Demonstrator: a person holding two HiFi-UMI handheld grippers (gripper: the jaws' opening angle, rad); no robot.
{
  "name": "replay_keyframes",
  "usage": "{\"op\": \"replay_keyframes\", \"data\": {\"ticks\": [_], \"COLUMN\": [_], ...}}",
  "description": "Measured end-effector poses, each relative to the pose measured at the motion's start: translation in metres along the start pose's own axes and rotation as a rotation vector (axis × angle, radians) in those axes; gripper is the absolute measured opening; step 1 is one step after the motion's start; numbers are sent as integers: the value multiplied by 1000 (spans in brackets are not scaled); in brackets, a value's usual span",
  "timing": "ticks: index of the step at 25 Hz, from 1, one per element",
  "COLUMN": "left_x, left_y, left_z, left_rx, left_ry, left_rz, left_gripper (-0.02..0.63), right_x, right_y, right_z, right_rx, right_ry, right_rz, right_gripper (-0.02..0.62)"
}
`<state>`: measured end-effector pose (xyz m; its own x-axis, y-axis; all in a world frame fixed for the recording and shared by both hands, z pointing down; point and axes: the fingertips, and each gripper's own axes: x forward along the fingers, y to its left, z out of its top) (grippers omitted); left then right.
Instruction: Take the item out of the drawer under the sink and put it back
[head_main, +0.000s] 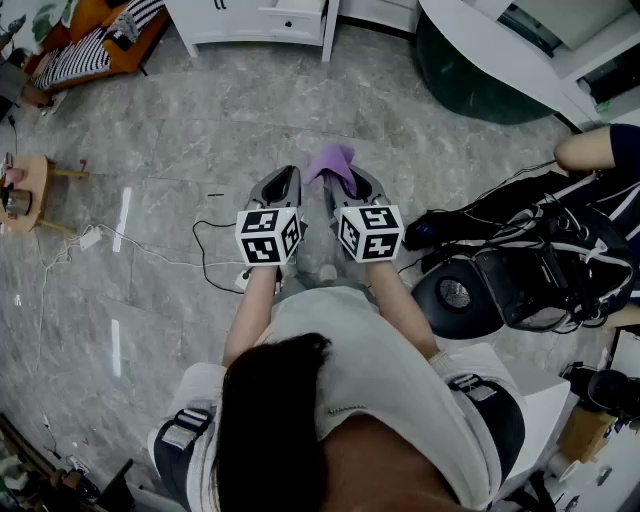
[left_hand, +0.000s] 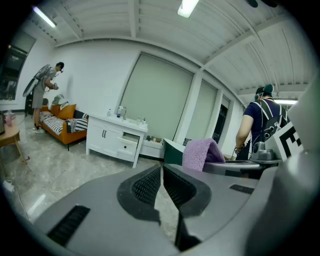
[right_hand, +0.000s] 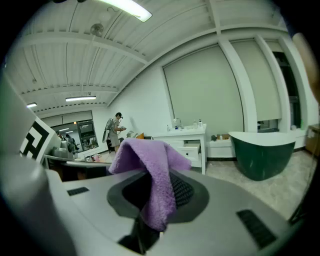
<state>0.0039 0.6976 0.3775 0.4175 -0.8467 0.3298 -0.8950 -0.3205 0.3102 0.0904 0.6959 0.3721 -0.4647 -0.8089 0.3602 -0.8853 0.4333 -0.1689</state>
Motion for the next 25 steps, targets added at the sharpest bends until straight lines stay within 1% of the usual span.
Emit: {"op": "replay_keyframes", "data": {"ticks": [11, 14, 17, 25], "left_x": [4, 5, 7, 16], "left_y": [8, 16, 25, 46], "left_z": [1, -1, -1, 0], "left_rx": [0, -8, -19, -25], "left_ry": [-3, 1, 4, 21], "left_rz": [12, 20, 30, 30], "left_gripper": [20, 20, 20, 20], "right_x": [9, 16, 23, 43], "right_y": [2, 10, 14, 17], "right_z": [0, 1, 2, 0], "right_rx": [10, -12, -5, 23], "right_ry": [-3, -1, 1, 12], "right_rz": [-5, 11, 23, 10], "right_gripper": [81, 81, 81, 81]}}
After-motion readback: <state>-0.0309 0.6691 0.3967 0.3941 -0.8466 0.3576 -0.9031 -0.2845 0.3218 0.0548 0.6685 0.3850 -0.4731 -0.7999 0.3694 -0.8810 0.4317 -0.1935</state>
